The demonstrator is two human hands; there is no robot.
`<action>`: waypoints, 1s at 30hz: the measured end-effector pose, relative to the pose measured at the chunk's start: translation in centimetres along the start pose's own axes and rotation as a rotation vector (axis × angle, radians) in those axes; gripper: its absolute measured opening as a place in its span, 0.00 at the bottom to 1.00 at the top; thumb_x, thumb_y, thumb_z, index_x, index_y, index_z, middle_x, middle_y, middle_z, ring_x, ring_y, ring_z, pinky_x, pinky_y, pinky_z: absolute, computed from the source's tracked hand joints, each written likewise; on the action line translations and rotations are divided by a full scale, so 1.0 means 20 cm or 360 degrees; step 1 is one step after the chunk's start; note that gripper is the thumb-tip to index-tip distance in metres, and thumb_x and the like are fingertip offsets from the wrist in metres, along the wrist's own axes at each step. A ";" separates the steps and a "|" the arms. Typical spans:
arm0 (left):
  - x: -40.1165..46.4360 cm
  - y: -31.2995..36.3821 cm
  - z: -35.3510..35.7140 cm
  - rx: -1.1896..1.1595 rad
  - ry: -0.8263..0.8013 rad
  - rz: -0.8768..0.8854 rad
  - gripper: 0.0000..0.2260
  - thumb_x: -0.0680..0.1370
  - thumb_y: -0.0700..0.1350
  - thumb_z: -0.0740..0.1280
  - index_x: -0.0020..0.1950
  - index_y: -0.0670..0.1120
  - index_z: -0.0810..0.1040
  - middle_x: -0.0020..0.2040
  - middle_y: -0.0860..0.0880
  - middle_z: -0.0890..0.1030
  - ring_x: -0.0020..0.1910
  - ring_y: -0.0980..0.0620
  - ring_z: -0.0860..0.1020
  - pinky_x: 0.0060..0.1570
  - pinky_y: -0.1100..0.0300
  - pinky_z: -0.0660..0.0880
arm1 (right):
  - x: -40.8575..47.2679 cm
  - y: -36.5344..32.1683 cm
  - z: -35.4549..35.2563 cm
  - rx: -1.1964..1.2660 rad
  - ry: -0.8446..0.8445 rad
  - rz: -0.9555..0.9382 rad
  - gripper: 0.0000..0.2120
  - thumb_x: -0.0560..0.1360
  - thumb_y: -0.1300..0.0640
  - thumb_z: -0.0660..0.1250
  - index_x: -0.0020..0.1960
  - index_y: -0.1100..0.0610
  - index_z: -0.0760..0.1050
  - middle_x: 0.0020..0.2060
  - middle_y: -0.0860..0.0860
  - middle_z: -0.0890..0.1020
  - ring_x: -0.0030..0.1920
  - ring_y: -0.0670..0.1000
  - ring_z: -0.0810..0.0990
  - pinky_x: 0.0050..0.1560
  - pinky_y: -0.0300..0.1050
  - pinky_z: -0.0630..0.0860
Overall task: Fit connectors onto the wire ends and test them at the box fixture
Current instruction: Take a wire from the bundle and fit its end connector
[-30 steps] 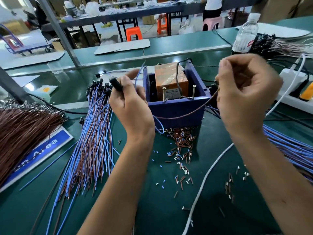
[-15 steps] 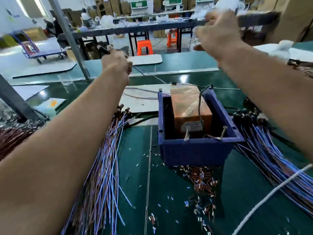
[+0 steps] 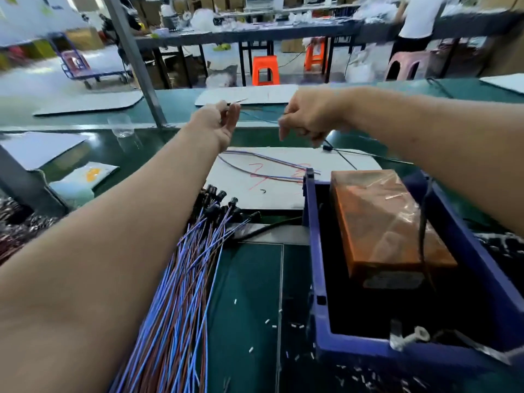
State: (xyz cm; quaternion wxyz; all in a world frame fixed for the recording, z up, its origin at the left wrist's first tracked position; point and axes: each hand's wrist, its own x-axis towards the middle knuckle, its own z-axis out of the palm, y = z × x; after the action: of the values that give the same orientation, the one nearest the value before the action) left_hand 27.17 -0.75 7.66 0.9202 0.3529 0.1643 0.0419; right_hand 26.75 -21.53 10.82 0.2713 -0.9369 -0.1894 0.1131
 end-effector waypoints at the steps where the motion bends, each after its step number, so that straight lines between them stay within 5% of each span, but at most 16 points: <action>1: 0.03 -0.01 -0.04 0.0066 0.0058 0.0023 0.10 0.84 0.34 0.63 0.43 0.34 0.73 0.36 0.41 0.76 0.19 0.50 0.77 0.28 0.64 0.79 | 0.02 0.04 0.01 -0.0143 -0.0050 0.0011 0.18 0.87 0.53 0.61 0.47 0.60 0.84 0.24 0.50 0.72 0.22 0.49 0.71 0.24 0.42 0.76; 3: 0.11 -0.05 -0.12 0.0281 0.0222 0.0071 0.03 0.83 0.32 0.64 0.51 0.33 0.75 0.33 0.43 0.78 0.19 0.53 0.77 0.26 0.65 0.78 | 0.05 0.12 0.04 -0.0354 -0.0214 0.0087 0.20 0.88 0.52 0.58 0.48 0.62 0.83 0.28 0.52 0.73 0.26 0.51 0.71 0.26 0.43 0.76; 5: 0.19 -0.08 -0.20 0.0567 0.0448 0.0074 0.12 0.81 0.32 0.68 0.65 0.33 0.75 0.35 0.43 0.79 0.19 0.52 0.77 0.23 0.64 0.77 | 0.07 0.19 0.06 -0.0460 -0.0365 0.0194 0.17 0.87 0.55 0.58 0.50 0.63 0.82 0.31 0.53 0.74 0.27 0.51 0.71 0.26 0.44 0.77; 8: 0.26 -0.10 -0.26 0.0850 0.0497 0.0029 0.17 0.81 0.32 0.67 0.70 0.33 0.73 0.40 0.43 0.79 0.21 0.50 0.78 0.23 0.62 0.78 | 0.09 0.24 0.12 -0.0523 -0.0453 0.0244 0.12 0.86 0.61 0.60 0.57 0.66 0.80 0.32 0.54 0.80 0.28 0.50 0.75 0.29 0.45 0.80; 10: 0.25 -0.14 -0.25 0.1068 0.0445 -0.0014 0.17 0.82 0.33 0.66 0.71 0.35 0.72 0.44 0.42 0.78 0.30 0.50 0.81 0.27 0.63 0.79 | 0.08 0.24 0.15 -0.0535 -0.0503 0.0261 0.14 0.85 0.64 0.60 0.65 0.71 0.75 0.40 0.56 0.85 0.34 0.50 0.80 0.37 0.46 0.81; 14: 0.15 -0.16 -0.20 0.1351 0.0561 0.0083 0.13 0.80 0.38 0.65 0.64 0.40 0.70 0.49 0.43 0.74 0.53 0.44 0.81 0.50 0.56 0.81 | 0.03 0.25 0.17 -0.0534 -0.0454 0.0246 0.19 0.81 0.65 0.63 0.71 0.71 0.71 0.59 0.64 0.83 0.49 0.60 0.83 0.52 0.51 0.81; 17: 0.00 -0.15 -0.16 0.1800 0.0717 0.0399 0.09 0.77 0.39 0.63 0.56 0.39 0.76 0.54 0.41 0.81 0.50 0.44 0.82 0.40 0.58 0.77 | -0.04 0.23 0.14 -0.0570 -0.0335 0.0146 0.17 0.82 0.61 0.64 0.67 0.71 0.74 0.60 0.67 0.81 0.62 0.69 0.80 0.64 0.64 0.78; 20: -0.17 -0.18 -0.13 0.2086 0.0671 0.0581 0.09 0.76 0.39 0.64 0.54 0.38 0.78 0.54 0.41 0.82 0.53 0.44 0.83 0.45 0.53 0.80 | -0.16 0.18 0.10 -0.0562 -0.0290 0.0129 0.13 0.82 0.58 0.68 0.64 0.63 0.81 0.55 0.61 0.85 0.50 0.60 0.83 0.57 0.56 0.83; 22: -0.29 -0.21 -0.11 0.2176 0.0617 0.0697 0.07 0.76 0.38 0.64 0.50 0.40 0.80 0.44 0.45 0.81 0.45 0.48 0.82 0.43 0.55 0.77 | -0.26 0.10 0.10 -0.0533 -0.0254 0.0118 0.11 0.83 0.59 0.67 0.62 0.62 0.82 0.51 0.58 0.87 0.44 0.56 0.80 0.53 0.54 0.82; 25: -0.52 -0.25 -0.14 0.2355 0.0491 0.1022 0.07 0.75 0.39 0.64 0.43 0.46 0.81 0.38 0.49 0.78 0.38 0.50 0.76 0.44 0.57 0.72 | -0.45 -0.06 0.09 -0.0621 -0.0028 0.0027 0.11 0.82 0.60 0.66 0.61 0.60 0.83 0.51 0.56 0.87 0.47 0.57 0.84 0.55 0.53 0.83; 28: -0.77 -0.26 -0.29 0.2812 0.0546 0.1262 0.07 0.76 0.43 0.64 0.49 0.45 0.81 0.51 0.44 0.79 0.49 0.42 0.77 0.47 0.54 0.72 | -0.73 -0.24 0.13 -0.0728 0.0517 -0.0195 0.11 0.80 0.54 0.70 0.59 0.57 0.84 0.51 0.55 0.86 0.50 0.56 0.82 0.56 0.49 0.80; 30: -0.90 -0.31 -0.43 0.3187 0.0565 0.1214 0.11 0.77 0.47 0.67 0.55 0.44 0.81 0.57 0.41 0.77 0.58 0.39 0.75 0.51 0.50 0.75 | -0.97 -0.34 0.22 -0.0442 0.0897 -0.0424 0.09 0.79 0.54 0.71 0.56 0.55 0.84 0.45 0.51 0.86 0.46 0.51 0.83 0.53 0.49 0.82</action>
State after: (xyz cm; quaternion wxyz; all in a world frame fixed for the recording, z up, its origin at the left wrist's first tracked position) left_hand 7.12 -3.35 2.41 0.1041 0.9600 0.1342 0.2225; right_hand 5.82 -22.33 13.09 0.1951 -0.9263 -0.2413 -0.2135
